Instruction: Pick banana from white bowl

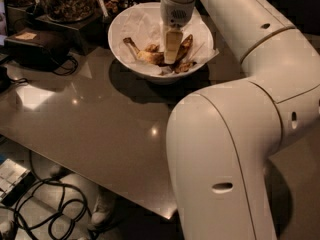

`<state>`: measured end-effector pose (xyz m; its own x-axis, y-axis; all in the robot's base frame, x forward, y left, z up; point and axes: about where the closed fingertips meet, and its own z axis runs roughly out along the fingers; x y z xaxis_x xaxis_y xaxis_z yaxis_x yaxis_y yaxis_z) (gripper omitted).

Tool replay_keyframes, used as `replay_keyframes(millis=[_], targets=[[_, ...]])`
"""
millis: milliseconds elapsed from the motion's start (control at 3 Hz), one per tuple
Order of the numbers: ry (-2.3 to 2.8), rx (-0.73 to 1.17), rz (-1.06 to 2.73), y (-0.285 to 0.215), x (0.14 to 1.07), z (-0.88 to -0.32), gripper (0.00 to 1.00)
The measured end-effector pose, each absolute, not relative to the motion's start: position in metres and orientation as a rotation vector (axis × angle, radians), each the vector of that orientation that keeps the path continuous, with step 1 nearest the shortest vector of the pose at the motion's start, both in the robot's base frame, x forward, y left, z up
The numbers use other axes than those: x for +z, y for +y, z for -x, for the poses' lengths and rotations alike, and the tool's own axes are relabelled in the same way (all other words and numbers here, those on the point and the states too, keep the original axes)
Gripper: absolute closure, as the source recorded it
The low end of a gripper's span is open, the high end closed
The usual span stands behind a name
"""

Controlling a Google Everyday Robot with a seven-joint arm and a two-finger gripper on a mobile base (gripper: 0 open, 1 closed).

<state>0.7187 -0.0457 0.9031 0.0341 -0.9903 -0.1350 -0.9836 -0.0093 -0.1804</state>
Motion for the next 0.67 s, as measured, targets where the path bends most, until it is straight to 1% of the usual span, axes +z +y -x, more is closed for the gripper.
replay_keyframes(millis=[333,667], targets=[[2.047,-0.036,2.095,-0.0436,0.8973,-0.7189,0.38],[2.052,-0.037,2.106,-0.0419,0.8931,-0.7207,0.44]])
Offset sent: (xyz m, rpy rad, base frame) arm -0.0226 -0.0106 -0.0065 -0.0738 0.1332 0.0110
